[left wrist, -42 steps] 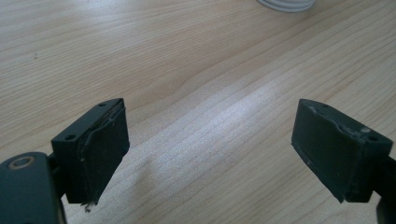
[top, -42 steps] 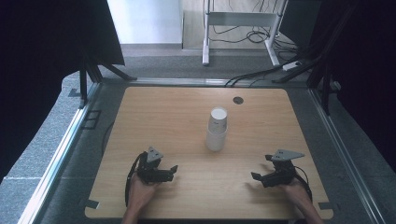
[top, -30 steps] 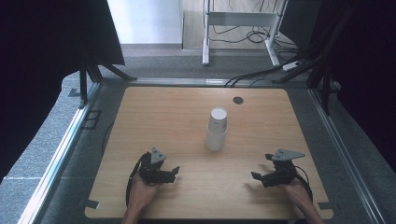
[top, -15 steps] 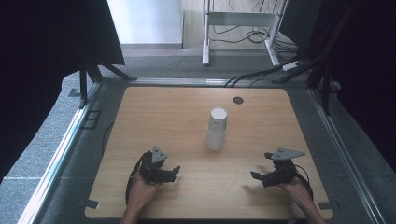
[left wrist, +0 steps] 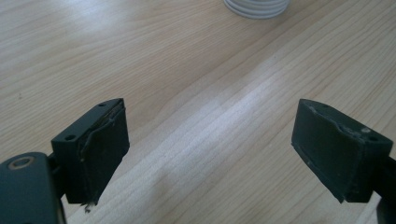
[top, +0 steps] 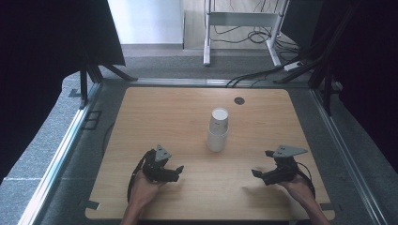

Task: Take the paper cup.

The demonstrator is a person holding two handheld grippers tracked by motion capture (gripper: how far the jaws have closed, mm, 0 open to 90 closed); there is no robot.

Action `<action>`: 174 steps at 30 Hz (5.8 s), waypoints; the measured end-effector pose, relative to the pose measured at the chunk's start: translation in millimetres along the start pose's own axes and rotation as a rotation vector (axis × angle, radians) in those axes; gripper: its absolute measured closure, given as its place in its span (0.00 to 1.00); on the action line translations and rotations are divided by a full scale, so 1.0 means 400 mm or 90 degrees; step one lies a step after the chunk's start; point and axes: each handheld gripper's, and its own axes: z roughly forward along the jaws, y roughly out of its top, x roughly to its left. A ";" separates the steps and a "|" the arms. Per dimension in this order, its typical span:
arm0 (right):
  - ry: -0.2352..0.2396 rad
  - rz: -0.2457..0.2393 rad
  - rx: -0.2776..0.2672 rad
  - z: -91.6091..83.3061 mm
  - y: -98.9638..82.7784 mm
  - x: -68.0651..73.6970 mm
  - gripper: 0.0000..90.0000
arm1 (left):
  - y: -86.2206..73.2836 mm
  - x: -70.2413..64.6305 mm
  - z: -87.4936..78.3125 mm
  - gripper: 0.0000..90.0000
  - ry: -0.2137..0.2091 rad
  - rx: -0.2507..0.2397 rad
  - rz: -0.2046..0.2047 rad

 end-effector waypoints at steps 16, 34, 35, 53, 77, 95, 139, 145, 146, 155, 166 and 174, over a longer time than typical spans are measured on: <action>0.019 -0.003 0.006 0.000 0.054 0.001 0.00 | 0.049 0.001 0.014 0.12 -0.038 -0.009 0.013; 0.036 -0.012 -0.001 0.008 0.135 0.001 0.00 | 0.106 0.002 0.053 0.12 -0.070 -0.019 0.031; 0.037 -0.011 -0.004 0.010 0.139 0.000 0.00 | 0.111 0.001 0.057 0.12 -0.071 -0.019 0.032; 0.055 -0.027 -0.012 0.033 0.213 0.000 0.00 | 0.185 -0.010 0.090 0.12 -0.082 -0.039 0.056; 0.067 -0.038 -0.019 0.065 0.287 -0.012 0.01 | 0.258 -0.042 0.154 0.13 -0.093 -0.028 0.083; 0.075 -0.045 -0.016 0.102 0.356 -0.019 0.09 | 0.296 -0.053 0.201 0.15 -0.109 -0.033 0.078; 0.079 -0.075 0.031 0.178 0.501 -0.013 0.39 | 0.321 -0.060 0.241 0.25 -0.119 -0.047 0.089; 0.073 -0.081 0.038 0.171 0.509 -0.011 0.41 | 0.321 -0.060 0.241 0.25 -0.118 -0.046 0.094; 0.073 -0.081 0.037 0.170 0.511 -0.011 0.41 | 0.321 -0.060 0.241 0.25 -0.118 -0.046 0.094; 0.082 -0.079 0.032 0.151 0.533 -0.014 0.41 | 0.319 -0.060 0.241 0.25 -0.117 -0.047 0.096; 0.085 -0.093 0.028 0.116 0.569 -0.007 0.41 | 0.315 -0.060 0.243 0.24 -0.114 -0.054 0.107; 0.081 -0.099 0.020 0.079 0.599 -0.005 0.41 | 0.315 -0.062 0.243 0.24 -0.111 -0.052 0.113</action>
